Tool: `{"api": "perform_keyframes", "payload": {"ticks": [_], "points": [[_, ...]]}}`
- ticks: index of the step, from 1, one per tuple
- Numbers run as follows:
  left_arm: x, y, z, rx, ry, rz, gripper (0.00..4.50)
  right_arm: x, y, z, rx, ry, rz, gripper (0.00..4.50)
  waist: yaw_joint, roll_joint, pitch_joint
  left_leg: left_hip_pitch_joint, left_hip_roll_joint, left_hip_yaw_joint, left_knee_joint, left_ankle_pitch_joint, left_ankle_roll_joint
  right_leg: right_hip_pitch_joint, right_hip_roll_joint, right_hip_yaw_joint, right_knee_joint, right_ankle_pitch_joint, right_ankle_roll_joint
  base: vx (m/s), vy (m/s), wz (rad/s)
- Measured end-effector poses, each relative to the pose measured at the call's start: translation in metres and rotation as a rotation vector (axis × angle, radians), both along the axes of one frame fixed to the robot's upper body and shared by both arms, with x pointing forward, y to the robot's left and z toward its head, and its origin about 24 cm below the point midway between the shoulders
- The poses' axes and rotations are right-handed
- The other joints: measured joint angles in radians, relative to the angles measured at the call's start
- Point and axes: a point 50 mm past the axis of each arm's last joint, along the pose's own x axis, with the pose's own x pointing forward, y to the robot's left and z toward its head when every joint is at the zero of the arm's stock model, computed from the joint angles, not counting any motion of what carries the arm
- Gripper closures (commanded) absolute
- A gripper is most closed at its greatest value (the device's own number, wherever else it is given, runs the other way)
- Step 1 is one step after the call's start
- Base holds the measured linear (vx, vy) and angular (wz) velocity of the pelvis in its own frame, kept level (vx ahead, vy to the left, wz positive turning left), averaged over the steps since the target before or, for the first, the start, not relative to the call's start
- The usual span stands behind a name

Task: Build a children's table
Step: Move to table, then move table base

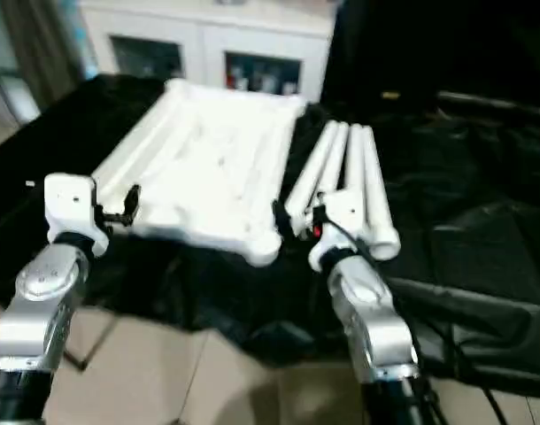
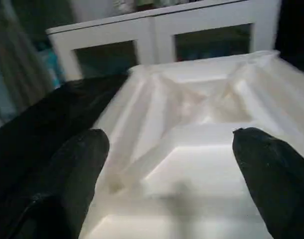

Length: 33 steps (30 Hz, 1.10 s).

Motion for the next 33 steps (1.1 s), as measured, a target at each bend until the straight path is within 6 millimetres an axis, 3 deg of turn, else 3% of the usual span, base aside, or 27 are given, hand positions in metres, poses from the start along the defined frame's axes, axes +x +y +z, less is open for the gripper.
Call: {"api": "perform_keyframes", "payload": {"ticks": [1,2,3,4,5,6,7,8,9,10,11,12,13,14,15,16,18,20,24,25,28,30,33], "points": [[0.0,-0.01,-0.003,-0.016,0.009,-0.03,0.0,-0.002,-0.006,-0.004,-0.005,0.012,-0.02,0.08,0.009,0.002,0.002,0.004,-0.001,-0.001,0.029,-0.026,0.048,0.015,0.013,0.009,-0.005,-0.022,-0.006,0.118,-0.117,0.03],[0.0,-0.016,-0.004,-0.017,0.014,-0.052,0.0,-0.003,-0.01,-0.005,-0.004,0.015,-0.032,0.08,0.02,0.003,0.003,0.002,-0.002,-0.006,0.058,-0.035,0.062,0.026,0.031,0.03,-0.014,-0.024,-0.011,0.13,-0.11,-0.13],[0.0,-0.016,-0.005,-0.016,0.018,-0.059,0.0,-0.003,-0.012,-0.004,0.001,0.013,-0.041,0.08,0.029,0.005,0.003,0.002,-0.004,-0.009,0.079,-0.037,0.054,0.041,0.063,0.068,-0.025,-0.025,-0.014,0.13,-0.11,-0.13],[0.0,-0.016,-0.004,-0.014,0.014,-0.063,0.0,-0.003,-0.012,-0.003,0.003,0.01,-0.043,0.08,0.042,0.011,0.002,0.002,-0.006,-0.016,0.085,-0.03,0.038,0.062,0.096,0.109,-0.039,-0.024,-0.019,0.152,-0.06,-0.33],[0.001,-0.017,-0.003,-0.011,0.011,-0.069,0.0,-0.003,-0.013,-0.002,0.003,0.004,-0.045,0.08,0.05,0.019,0.003,-0.012,-0.006,-0.031,0.083,-0.021,0.024,0.076,0.112,0.11,-0.051,-0.021,-0.025,0.146,0.008,-0.18],[0.001,-0.016,-0.001,-0.006,0.004,-0.072,0.0,-0.002,-0.012,-0.001,0.005,-0.002,-0.043,0.08,0.057,0.039,0.001,-0.027,0.001,-0.043,0.062,-0.012,0.01,0.088,0.123,0.098,-0.06,-0.023,-0.026,0.146,0.008,-0.18],[0.001,-0.013,-0.001,0.003,0.002,-0.074,0.0,-0.002,-0.011,0.001,0.01,-0.008,-0.04,0.08,0.06,0.064,-0.001,-0.038,0.02,-0.052,0.031,0.016,-0.004,0.098,0.135,0.075,-0.065,-0.03,-0.024,0.143,0.081,-0.02],[0.0,-0.01,-0.003,0.008,0.011,-0.066,0.0,-0.003,-0.008,-0.001,0.023,-0.002,-0.037,0.08,0.054,0.069,-0.002,-0.026,0.021,-0.052,0.026,0.009,0.004,0.097,0.125,0.059,-0.064,-0.036,-0.023,0.193,0.095,0.01],[-0.001,-0.006,-0.003,0.016,0.015,-0.057,0.0,-0.002,0.0,0.0,0.033,-0.005,-0.01,0.08,0.044,0.063,-0.005,-0.022,0.011,-0.053,0.017,0.005,0.013,0.08,0.099,0.025,-0.016,-0.058,-0.046,0.193,0.095,0.01],[-0.001,-0.001,-0.003,0.022,0.018,-0.049,0.0,-0.002,0.007,0.003,0.043,-0.015,0.014,0.08,0.031,0.068,-0.005,-0.016,0.008,-0.053,0.016,-0.001,0.023,0.052,0.075,-0.004,0.052,-0.067,-0.034,0.184,0.084,0.07],[-0.001,0.0,-0.002,0.026,0.014,-0.062,0.0,-0.002,0.008,0.004,0.045,-0.019,0.021,0.08,0.029,0.068,-0.005,-0.013,0.005,-0.052,0.016,-0.005,0.027,0.035,0.059,-0.017,0.071,-0.065,-0.016,0.117,0.068,0.09],[-0.001,-0.001,0.0,0.033,0.009,-0.083,0.0,-0.002,0.007,0.006,0.047,-0.029,0.027,0.08,0.025,0.066,-0.006,-0.011,0.003,-0.05,0.016,-0.009,0.028,0.018,0.047,-0.017,0.066,-0.057,0.002,0.117,0.068,0.09],[-0.001,-0.004,0.0,0.041,0.014,-0.131,0.0,-0.003,0.006,0.01,0.049,-0.043,0.038,0.08,0.023,0.054,-0.009,-0.012,-0.008,-0.042,0.016,-0.009,0.028,-0.007,0.023,-0.013,0.036,-0.034,0.024,0.106,0.019,0.01],[-0.003,-0.006,0.001,0.059,0.022,-0.189,0.0,-0.003,0.005,0.013,0.054,-0.056,0.057,0.08,0.021,0.033,-0.013,-0.015,-0.024,-0.031,0.02,-0.013,0.025,-0.017,0.002,-0.001,-0.018,-0.003,0.025,0.0,0.0,0.0],[-0.004,-0.011,0.001,0.063,0.024,-0.245,0.0,-0.004,0.003,0.016,0.053,-0.07,0.073,0.08,0.02,0.017,-0.016,-0.025,-0.039,-0.024,0.033,-0.022,0.021,-0.024,-0.014,0.02,-0.034,0.035,0.038,0.0,0.0,0.0],[-0.006,-0.022,-0.003,0.048,0.045,-0.326,0.0,-0.006,0.0,0.015,0.046,-0.065,0.091,0.08,0.021,0.02,-0.013,-0.034,-0.036,-0.027,0.038,-0.025,0.02,-0.024,-0.012,0.029,-0.026,0.027,0.035,0.0,0.0,0.0],[-0.009,-0.033,-0.006,0.043,0.069,-0.433,0.0,-0.008,-0.005,0.014,0.035,-0.053,0.121,0.08,0.024,0.021,-0.013,-0.038,-0.028,-0.028,0.031,-0.02,0.013,-0.023,-0.005,0.028,-0.033,0.03,0.03,0.0,0.0,0.0],[-0.012,-0.029,-0.006,0.047,0.103,-0.516,0.0,-0.01,-0.004,0.016,0.026,-0.05,0.198,0.08,0.023,0.026,-0.011,-0.043,-0.013,-0.028,0.029,-0.014,0.001,-0.021,0.006,0.016,-0.048,0.039,0.012,0.0,0.0,0.0],[-0.016,-0.028,-0.005,0.066,0.184,-0.705,0.0,-0.013,-0.001,0.027,-0.056,-0.059,0.401,0.08,0.02,0.04,-0.001,-0.038,0.005,-0.012,0.027,-0.005,-0.002,-0.012,0.007,0.009,-0.057,0.046,-0.007,-0.034,-0.014,0.05],[-0.016,-0.032,-0.003,0.098,0.214,-0.818,0.0,-0.013,-0.005,0.03,-0.085,-0.043,0.469,0.08,0.023,0.045,0.008,-0.027,0.016,0.002,0.026,-0.003,-0.007,-0.001,0.007,0.009,-0.058,0.046,-0.008,-0.086,-0.034,0.15],[-0.013,-0.04,0.007,0.149,0.215,-0.958,0.27,-0.013,-0.012,0.036,-0.122,-0.021,0.561,0.0,0.021,0.049,0.015,-0.01,0.028,0.027,0.014,-0.001,-0.011,0.012,0.005,0.014,-0.062,0.042,0.0,-0.077,-0.036,0.19],[-0.009,-0.044,0.013,0.187,0.201,-1.027,0.27,-0.015,-0.013,0.037,-0.151,-0.006,0.628,0.0,0.02,0.05,0.015,-0.007,0.032,0.032,0.009,0.0,-0.012,0.016,0.005,0.014,-0.065,0.041,0.0,-0.067,-0.033,0.09],[-0.002,-0.048,0.013,0.266,0.204,-1.127,0.7,-0.02,-0.017,0.034,-0.215,0.048,0.729,0.0,0.02,0.049,0.015,-0.008,0.033,0.032,-0.003,0.018,-0.018,0.015,0.005,0.013,-0.066,0.041,0.0,-0.018,-0.01,0.01]]}}
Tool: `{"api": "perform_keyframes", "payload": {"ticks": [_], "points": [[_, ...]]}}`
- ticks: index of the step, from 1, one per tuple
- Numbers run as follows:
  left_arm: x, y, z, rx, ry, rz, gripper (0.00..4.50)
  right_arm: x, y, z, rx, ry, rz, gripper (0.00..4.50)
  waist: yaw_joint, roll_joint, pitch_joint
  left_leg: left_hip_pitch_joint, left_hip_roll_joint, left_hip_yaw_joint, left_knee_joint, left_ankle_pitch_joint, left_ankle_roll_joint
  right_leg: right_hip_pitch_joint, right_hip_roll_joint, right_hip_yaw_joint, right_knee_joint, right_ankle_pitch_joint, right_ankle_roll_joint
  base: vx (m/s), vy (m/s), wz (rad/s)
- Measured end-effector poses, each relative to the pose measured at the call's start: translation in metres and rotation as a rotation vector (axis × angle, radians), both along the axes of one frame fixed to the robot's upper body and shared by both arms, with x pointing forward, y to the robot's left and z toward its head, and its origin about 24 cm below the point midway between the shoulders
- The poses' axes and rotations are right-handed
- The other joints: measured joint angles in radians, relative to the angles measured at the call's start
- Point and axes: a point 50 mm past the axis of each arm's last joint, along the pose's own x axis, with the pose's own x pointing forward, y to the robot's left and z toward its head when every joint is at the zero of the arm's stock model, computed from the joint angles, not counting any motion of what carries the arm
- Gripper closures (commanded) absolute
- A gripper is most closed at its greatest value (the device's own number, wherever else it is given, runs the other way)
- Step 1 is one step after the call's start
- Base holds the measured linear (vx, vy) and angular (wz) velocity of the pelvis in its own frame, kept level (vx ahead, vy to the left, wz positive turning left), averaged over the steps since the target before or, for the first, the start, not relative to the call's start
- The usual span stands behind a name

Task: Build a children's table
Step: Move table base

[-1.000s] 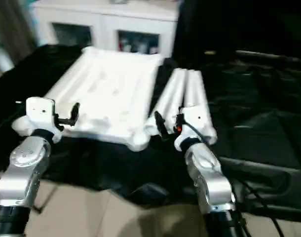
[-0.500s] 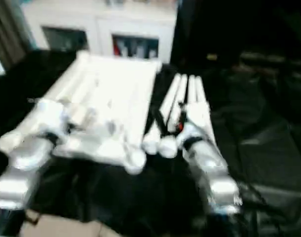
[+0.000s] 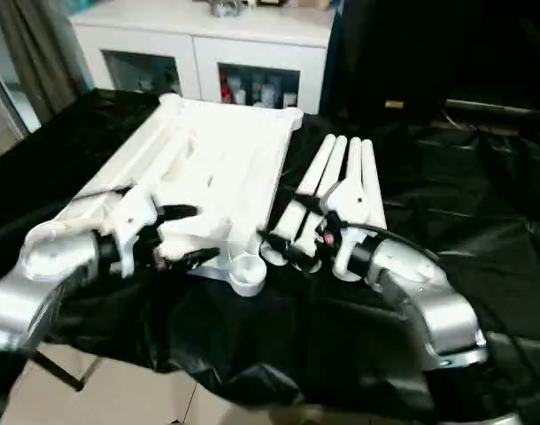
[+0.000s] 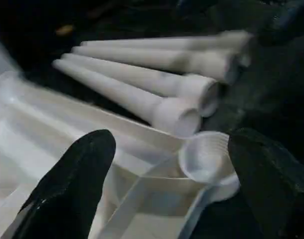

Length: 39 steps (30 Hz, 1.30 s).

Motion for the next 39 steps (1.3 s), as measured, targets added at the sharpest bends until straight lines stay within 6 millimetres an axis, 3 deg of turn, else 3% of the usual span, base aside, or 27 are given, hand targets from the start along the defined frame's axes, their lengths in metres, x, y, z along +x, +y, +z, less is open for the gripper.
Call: {"api": "perform_keyframes", "payload": {"ticks": [3,5,12,16,19,22,25,27,30,33,36,37,39], "points": [[0.006,0.005,-0.002,0.068,0.016,-0.063,0.8,-0.002,-0.001,-0.001,-0.054,0.015,0.067,0.0,-0.006,-0.002,0.001,-0.001,0.001,0.001,-0.009,0.011,0.0,-0.002,0.001,0.0,-0.002,0.0,0.0,0.0,0.0,0.0],[0.01,0.008,-0.006,0.142,0.018,-0.09,1.13,-0.003,-0.002,0.0,-0.071,0.022,0.095,0.0,-0.01,-0.003,0.0,-0.004,0.002,0.001,-0.01,0.015,-0.002,-0.002,0.001,-0.002,-0.003,0.001,0.0,0.0,0.0,0.0],[0.024,0.025,-0.025,0.377,0.05,-0.148,1.68,-0.005,-0.002,-0.001,-0.136,0.032,0.153,0.0,-0.011,-0.006,-0.001,-0.014,0.01,0.008,-0.01,0.018,-0.001,-0.004,0.001,-0.004,-0.004,0.009,-0.01,0.015,0.0,0.03],[0.028,0.029,-0.027,0.424,0.075,-0.172,2.11,-0.006,-0.001,-0.001,-0.138,0.038,0.173,0.0,0.003,-0.006,-0.001,-0.022,0.016,0.012,-0.009,0.019,0.008,-0.013,0.0,-0.012,-0.006,0.007,-0.012,0.069,0.003,0.05],[0.031,0.029,-0.029,0.439,0.083,-0.178,2.15,-0.006,-0.001,-0.002,-0.14,0.053,0.188,0.0,0.01,-0.006,-0.001,-0.029,0.02,0.014,-0.008,0.019,0.009,-0.017,0.0,-0.017,-0.006,0.006,-0.013,0.0,0.0,0.0],[0.033,0.027,-0.031,0.451,0.086,-0.193,2.56,-0.007,0.0,-0.003,-0.145,0.065,0.201,0.0,0.014,-0.006,-0.001,-0.031,0.028,0.02,-0.006,0.02,0.007,-0.016,-0.001,-0.024,-0.006,0.006,-0.014,0.0,0.0,0.0],[0.035,0.026,-0.031,0.457,0.095,-0.212,2.61,-0.009,0.003,-0.005,-0.149,0.074,0.221,0.0,0.017,-0.006,-0.001,-0.031,0.033,0.024,-0.006,0.024,0.003,-0.016,-0.001,-0.026,-0.005,0.006,-0.014,0.0,0.0,0.0],[0.034,0.026,-0.033,0.456,0.109,-0.214,3.01,-0.009,0.003,-0.006,-0.15,0.078,0.223,0.0,0.017,-0.006,-0.001,-0.03,0.034,0.025,-0.006,0.025,0.001,-0.015,-0.001,-0.027,-0.004,0.006,-0.014,0.0,0.0,0.0],[0.036,0.024,-0.035,0.453,0.106,-0.217,2.99,-0.009,0.003,-0.006,-0.154,0.085,0.221,0.0,0.019,-0.006,-0.001,-0.03,0.036,0.025,-0.006,0.026,-0.005,-0.014,-0.001,-0.029,-0.002,0.007,-0.015,0.0,0.0,0.0],[0.04,0.022,-0.029,0.455,0.08,-0.22,3.44,-0.009,0.003,-0.007,-0.155,0.085,0.223,0.0,0.024,-0.006,-0.001,-0.029,0.036,0.025,-0.006,0.028,-0.006,-0.014,-0.001,-0.029,0.0,0.007,-0.015,0.0,0.0,0.0],[0.04,0.022,-0.032,0.467,0.081,-0.234,3.47,-0.01,0.004,-0.007,-0.154,0.085,0.227,0.0,0.027,-0.006,-0.001,-0.026,0.037,0.025,-0.006,0.028,-0.007,-0.012,-0.001,-0.029,0.001,0.007,-0.015,0.0,0.0,0.0],[0.04,0.022,-0.031,0.469,0.077,-0.234,3.81,-0.01,0.004,-0.007,-0.154,0.086,0.227,0.0,0.028,-0.006,-0.001,-0.026,0.037,0.025,-0.006,0.028,-0.007,-0.012,-0.001,-0.029,0.001,0.007,-0.015,0.0,0.0,0.0],[0.041,0.022,-0.032,0.478,0.075,-0.237,3.87,-0.01,0.004,-0.007,-0.154,0.086,0.226,0.0,0.029,-0.006,-0.001,-0.025,0.037,0.025,-0.006,0.028,-0.007,-0.011,-0.001,-0.029,0.001,0.007,-0.015,0.0,0.0,0.0]]}}
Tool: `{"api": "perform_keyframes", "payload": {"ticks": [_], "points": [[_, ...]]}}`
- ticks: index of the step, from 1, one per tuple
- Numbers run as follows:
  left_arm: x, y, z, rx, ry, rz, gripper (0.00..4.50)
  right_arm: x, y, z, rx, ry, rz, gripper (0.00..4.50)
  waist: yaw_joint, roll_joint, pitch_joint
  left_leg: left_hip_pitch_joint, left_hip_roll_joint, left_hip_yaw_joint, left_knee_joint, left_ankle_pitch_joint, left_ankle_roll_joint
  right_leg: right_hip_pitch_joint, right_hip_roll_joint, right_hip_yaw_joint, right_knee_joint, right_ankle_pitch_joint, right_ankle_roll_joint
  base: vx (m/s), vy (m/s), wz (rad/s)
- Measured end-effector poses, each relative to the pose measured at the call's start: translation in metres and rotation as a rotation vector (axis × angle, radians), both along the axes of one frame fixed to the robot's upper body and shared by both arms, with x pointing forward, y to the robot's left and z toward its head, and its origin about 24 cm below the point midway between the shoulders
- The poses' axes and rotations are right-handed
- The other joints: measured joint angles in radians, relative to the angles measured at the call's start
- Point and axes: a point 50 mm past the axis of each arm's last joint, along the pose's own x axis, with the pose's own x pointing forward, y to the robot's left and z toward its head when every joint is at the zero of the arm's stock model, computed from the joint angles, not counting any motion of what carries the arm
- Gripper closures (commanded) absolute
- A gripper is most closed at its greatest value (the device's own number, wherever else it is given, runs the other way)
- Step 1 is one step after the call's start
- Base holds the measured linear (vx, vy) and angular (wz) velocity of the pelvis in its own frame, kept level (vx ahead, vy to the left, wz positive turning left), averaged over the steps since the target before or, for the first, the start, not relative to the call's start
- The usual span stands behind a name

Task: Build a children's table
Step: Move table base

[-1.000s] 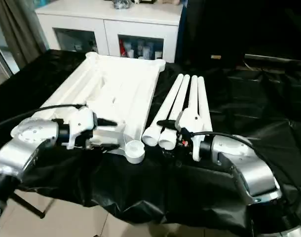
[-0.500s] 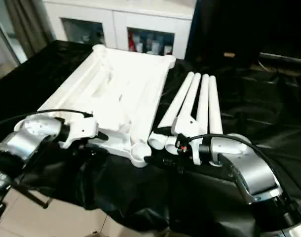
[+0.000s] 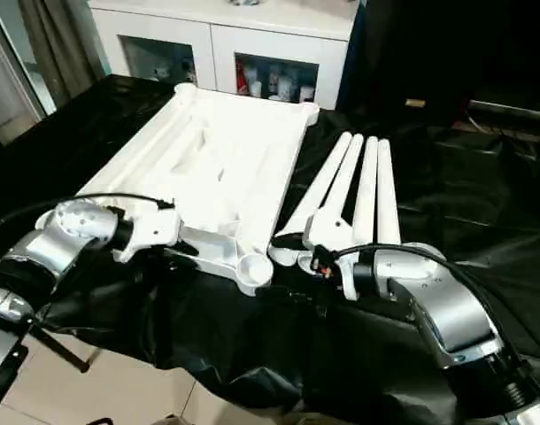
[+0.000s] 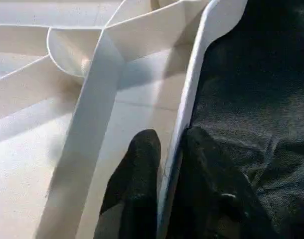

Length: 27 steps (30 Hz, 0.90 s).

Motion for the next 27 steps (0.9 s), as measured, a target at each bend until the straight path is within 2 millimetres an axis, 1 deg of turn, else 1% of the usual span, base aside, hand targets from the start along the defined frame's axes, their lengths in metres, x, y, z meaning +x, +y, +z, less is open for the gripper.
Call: {"api": "perform_keyframes", "payload": {"ticks": [2,4,6,9,13,23,27], "points": [[-0.0006,-0.0026,-0.0002,0.005,-0.007,-0.025,3.88,0.0,0.0002,-0.0001,0.0,0.0,0.0,0.0,-0.001,0.0,0.0,0.001,0.0,0.0,0.0,0.0,0.0,0.001,0.0,0.0,0.0,0.0,0.0,0.0,0.0,0.0],[-0.0002,-0.0042,0.0002,0.006,-0.017,-0.037,4.1,-0.0004,0.0006,-0.0009,-0.002,0.003,0.002,0.0,-0.005,0.0,0.0,0.001,0.0,0.0,0.0,0.0,0.0,0.001,0.0,0.0,0.0,0.0,0.0,0.0,0.0,0.0],[0.0001,-0.0038,0.0003,0.021,-0.025,-0.049,4.15,-0.0006,0.0007,-0.0013,-0.003,0.003,0.002,0.0,-0.007,0.0,0.0,0.001,0.0,0.0,-0.001,0.0,0.0,0.001,0.0,0.0,0.0,0.0,0.0,0.0,0.0,0.0],[-0.0001,-0.0045,0.0002,0.033,-0.05,-0.067,4.35,-0.0004,0.0009,-0.0017,-0.01,0.001,0.0,0.0,-0.012,0.0,0.0,0.001,0.0,0.0,-0.001,0.0,0.0,0.001,0.0,0.0,-0.001,0.0,0.0,0.0,0.0,0.0],[-0.0005,-0.0057,-0.0009,0.061,-0.114,-0.098,4.45,-0.0006,0.0027,-0.003,-0.017,-0.001,0.002,0.0,-0.017,0.0,0.0,0.001,0.0,0.0,-0.002,0.0,0.0,0.003,0.0,0.0,-0.001,0.0,0.0,0.0,0.0,0.0],[-0.0023,-0.0062,-0.0015,0.127,-0.26,-0.177,4.47,-0.0014,0.0065,-0.0061,-0.021,0.0,0.004,0.0,-0.02,0.0,0.0,0.005,0.0,0.0,-0.004,0.001,-0.002,0.005,0.0,0.0,-0.001,0.0,0.0,0.0,0.0,0.0],[-0.0017,-0.0033,-0.0006,0.163,-0.318,-0.19,4.47,-0.0016,0.0085,-0.0066,-0.016,-0.001,0.007,0.0,-0.022,-0.001,0.0,0.005,0.0,0.0,-0.006,0.002,-0.004,0.005,0.0,0.0,-0.001,-0.003,0.005,0.0,0.0,0.0]]}}
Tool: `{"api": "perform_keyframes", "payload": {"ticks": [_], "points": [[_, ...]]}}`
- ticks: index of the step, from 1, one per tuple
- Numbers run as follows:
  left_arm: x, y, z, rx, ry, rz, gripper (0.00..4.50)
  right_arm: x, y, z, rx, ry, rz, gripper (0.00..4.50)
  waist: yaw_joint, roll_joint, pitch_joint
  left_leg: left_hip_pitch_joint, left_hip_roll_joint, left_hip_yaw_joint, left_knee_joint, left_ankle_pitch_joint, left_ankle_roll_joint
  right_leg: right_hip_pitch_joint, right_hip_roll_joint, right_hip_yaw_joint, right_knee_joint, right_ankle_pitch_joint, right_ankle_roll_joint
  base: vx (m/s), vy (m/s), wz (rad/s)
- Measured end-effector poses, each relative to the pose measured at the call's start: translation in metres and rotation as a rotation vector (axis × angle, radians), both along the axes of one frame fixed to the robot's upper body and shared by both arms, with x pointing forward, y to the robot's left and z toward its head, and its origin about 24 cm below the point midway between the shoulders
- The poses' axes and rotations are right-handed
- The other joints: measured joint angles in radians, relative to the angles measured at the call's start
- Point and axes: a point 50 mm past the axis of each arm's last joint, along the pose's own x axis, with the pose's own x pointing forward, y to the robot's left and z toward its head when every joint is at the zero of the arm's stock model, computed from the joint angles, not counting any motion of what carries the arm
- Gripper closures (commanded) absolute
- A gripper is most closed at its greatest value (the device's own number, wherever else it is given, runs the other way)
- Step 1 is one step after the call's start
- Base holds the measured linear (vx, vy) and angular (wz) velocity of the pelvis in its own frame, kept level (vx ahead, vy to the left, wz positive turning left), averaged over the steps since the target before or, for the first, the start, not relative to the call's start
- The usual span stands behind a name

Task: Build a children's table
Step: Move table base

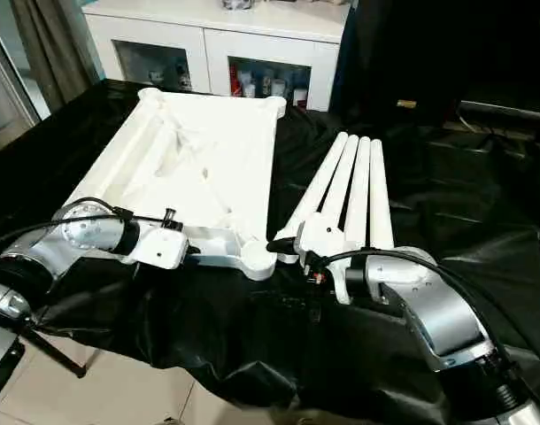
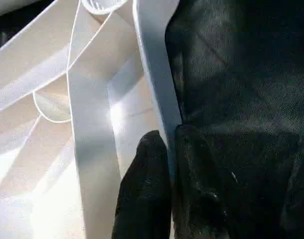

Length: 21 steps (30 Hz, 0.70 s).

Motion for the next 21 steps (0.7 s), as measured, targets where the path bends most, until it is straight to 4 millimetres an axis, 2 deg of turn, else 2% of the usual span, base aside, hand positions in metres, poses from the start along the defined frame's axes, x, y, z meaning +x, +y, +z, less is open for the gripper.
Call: {"api": "perform_keyframes", "payload": {"ticks": [7,21], "points": [[0.004,0.01,0.005,0.065,-0.08,0.004,4.47,-0.001,0.004,-0.001,0.006,-0.005,0.013,0.0,0.0,-0.001,0.001,0.0,0.0,-0.001,-0.007,0.003,-0.004,-0.001,0.001,-0.001,-0.001,0.001,-0.001,0.0,0.0,0.0],[0.006,0.026,0.009,0.047,-0.061,0.09,4.47,0.0,0.005,-0.003,-0.008,-0.014,0.013,0.0,-0.001,-0.002,0.001,-0.002,0.001,-0.001,-0.008,0.002,-0.003,-0.002,0.002,-0.002,-0.006,0.002,-0.003,0.0,0.0,0.0]]}}
